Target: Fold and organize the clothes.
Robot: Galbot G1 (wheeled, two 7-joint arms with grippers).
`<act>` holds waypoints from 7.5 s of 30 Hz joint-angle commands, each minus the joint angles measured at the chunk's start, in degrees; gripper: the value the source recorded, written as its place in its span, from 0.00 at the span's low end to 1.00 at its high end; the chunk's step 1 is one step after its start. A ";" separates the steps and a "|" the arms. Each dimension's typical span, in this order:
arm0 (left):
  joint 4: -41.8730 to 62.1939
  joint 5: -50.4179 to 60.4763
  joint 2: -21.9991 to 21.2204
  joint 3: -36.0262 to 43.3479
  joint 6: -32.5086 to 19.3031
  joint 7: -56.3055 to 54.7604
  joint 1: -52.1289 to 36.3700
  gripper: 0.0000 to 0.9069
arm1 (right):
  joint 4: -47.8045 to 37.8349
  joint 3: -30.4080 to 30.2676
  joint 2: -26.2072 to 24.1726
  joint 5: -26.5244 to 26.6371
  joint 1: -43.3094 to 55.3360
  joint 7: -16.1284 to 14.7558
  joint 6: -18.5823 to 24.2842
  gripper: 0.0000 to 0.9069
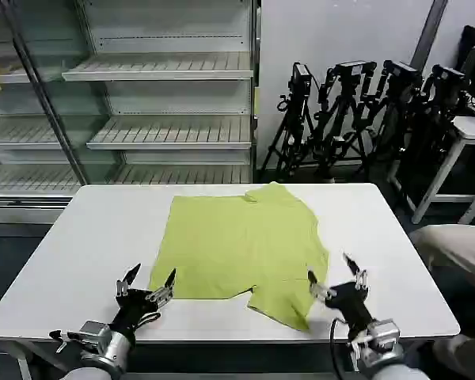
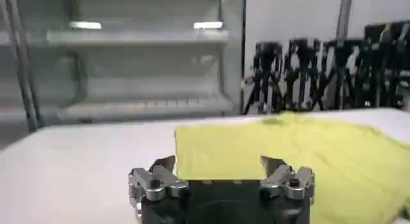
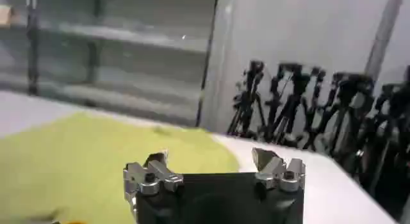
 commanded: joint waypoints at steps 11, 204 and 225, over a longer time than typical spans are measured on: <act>4.48 -4.49 1.03 -4.38 7.42 -3.17 0.03 1.00 | 1.20 -4.57 1.12 -0.55 -8.86 5.00 -2.86 1.00; 1.77 -5.85 1.19 -6.07 7.07 3.09 0.83 0.01 | 4.99 2.14 2.36 -2.24 -5.33 3.29 -12.28 0.00; -3.93 -1.66 0.91 -7.41 5.36 7.58 6.59 1.00 | 10.15 12.33 2.47 0.83 -10.69 -4.41 -13.64 1.00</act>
